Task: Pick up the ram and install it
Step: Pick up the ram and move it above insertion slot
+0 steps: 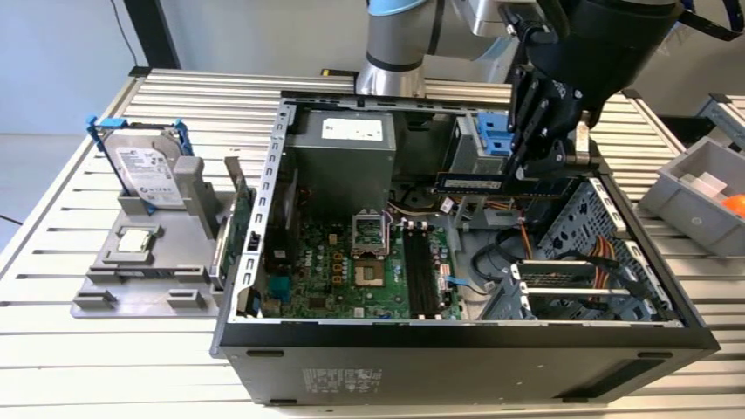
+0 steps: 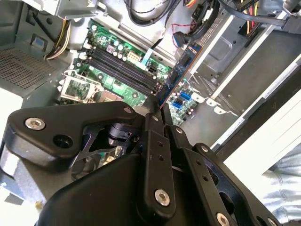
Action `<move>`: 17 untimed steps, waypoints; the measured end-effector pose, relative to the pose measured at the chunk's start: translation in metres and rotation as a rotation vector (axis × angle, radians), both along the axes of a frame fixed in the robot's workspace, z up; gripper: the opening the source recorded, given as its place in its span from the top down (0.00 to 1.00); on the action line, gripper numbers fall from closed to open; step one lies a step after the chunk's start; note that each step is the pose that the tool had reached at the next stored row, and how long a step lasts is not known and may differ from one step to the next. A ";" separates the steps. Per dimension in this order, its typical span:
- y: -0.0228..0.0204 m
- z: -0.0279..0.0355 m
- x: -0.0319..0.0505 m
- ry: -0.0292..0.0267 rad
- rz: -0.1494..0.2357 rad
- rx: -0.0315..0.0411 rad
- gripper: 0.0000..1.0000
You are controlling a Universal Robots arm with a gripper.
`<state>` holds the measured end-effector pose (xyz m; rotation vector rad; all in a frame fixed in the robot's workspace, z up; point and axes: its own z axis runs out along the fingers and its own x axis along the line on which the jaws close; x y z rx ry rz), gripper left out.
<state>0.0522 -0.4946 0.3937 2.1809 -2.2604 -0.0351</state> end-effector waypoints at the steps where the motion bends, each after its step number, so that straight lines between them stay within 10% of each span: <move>1: 0.0000 0.0000 0.0000 0.0000 0.000 -0.0001 1.00; 17: 0.0346 -0.0013 0.0017 0.0000 -0.009 -0.0001 1.00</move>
